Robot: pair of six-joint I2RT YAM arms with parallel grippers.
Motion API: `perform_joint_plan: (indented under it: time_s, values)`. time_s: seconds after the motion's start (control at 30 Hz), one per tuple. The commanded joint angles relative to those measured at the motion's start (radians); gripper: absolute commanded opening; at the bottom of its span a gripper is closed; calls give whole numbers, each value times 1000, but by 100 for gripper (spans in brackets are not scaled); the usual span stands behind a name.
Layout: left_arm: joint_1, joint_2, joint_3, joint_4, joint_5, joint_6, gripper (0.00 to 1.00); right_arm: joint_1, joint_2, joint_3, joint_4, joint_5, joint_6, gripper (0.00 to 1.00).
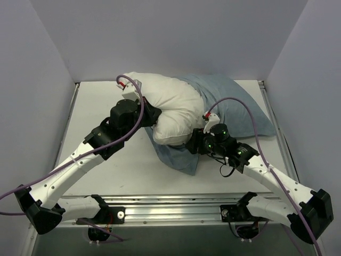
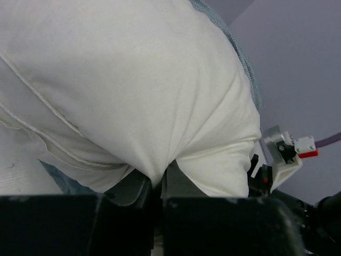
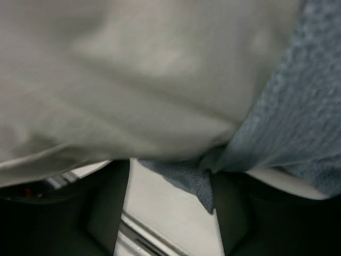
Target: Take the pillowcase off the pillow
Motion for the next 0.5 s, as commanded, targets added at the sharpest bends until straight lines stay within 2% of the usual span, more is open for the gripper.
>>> perform_joint_plan:
  time_s: [0.0,0.03,0.07,0.17,0.2,0.3,0.4,0.47]
  values:
    - [-7,-88,58,153,-65,8,2,-17,65,-28,57,83,7,42]
    - [-7,-99,54,144,-91,8,2,-27,82,-34,57,103,10,34]
    - [-5,-123,49,136,-105,6,2,-71,87,-45,57,123,18,22]
    - [2,-169,25,119,-140,14,2,-195,82,-73,18,148,29,8]
    - [13,-177,22,107,-142,22,2,-222,76,-76,-21,204,39,0]
    - [30,-214,11,70,-134,28,2,-311,53,-65,-112,305,49,0]
    - [83,-261,-1,21,-114,20,2,-404,35,-67,-153,318,46,0]
    - [160,-303,-3,-13,-94,16,2,-458,16,-74,-158,315,46,0]
